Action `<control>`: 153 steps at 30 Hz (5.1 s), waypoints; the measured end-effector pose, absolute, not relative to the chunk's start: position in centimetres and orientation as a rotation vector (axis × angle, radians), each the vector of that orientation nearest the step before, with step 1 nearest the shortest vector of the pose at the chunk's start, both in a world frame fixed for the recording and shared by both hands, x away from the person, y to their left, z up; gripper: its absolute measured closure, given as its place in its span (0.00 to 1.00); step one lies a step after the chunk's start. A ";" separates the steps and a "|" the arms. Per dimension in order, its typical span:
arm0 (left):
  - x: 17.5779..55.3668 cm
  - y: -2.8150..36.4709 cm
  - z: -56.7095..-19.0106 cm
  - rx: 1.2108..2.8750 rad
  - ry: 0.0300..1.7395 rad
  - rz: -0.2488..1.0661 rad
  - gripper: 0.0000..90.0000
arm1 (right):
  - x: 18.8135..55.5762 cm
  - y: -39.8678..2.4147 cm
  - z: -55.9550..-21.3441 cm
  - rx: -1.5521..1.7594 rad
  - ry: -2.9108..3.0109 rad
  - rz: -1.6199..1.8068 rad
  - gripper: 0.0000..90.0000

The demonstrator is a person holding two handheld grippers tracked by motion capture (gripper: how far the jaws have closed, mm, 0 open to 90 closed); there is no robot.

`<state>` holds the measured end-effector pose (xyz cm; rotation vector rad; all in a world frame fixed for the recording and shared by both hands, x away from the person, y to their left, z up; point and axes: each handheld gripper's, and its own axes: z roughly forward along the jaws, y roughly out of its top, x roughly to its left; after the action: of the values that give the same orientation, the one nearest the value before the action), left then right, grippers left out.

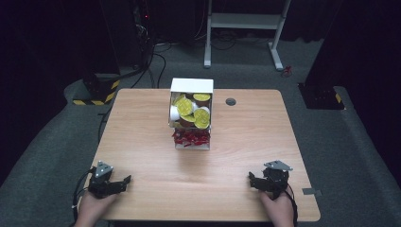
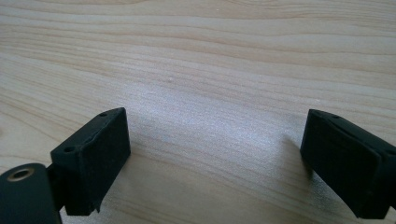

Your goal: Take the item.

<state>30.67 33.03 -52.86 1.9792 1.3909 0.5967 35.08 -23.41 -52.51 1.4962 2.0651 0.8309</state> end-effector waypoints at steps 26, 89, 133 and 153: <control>31.0 29.2 -50.8 2.009 1.225 0.502 0.18 | 34.9 -23.4 -52.5 1.493 2.070 0.835 0.09; 34.7 21.9 -45.5 1.939 1.073 0.533 0.26 | 34.9 -23.4 -52.5 1.484 2.082 0.840 0.09; 38.5 18.8 -44.7 1.893 1.021 0.542 0.33 | 34.9 -23.4 -52.5 1.475 2.089 0.842 0.09; 40.5 17.5 -44.1 1.931 0.984 0.585 0.43 | 34.9 -23.4 -52.5 1.474 2.090 0.843 0.09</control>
<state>40.48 17.48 -44.12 1.9309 0.9837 0.5845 34.87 -23.37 -52.50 1.4736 2.0903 0.8430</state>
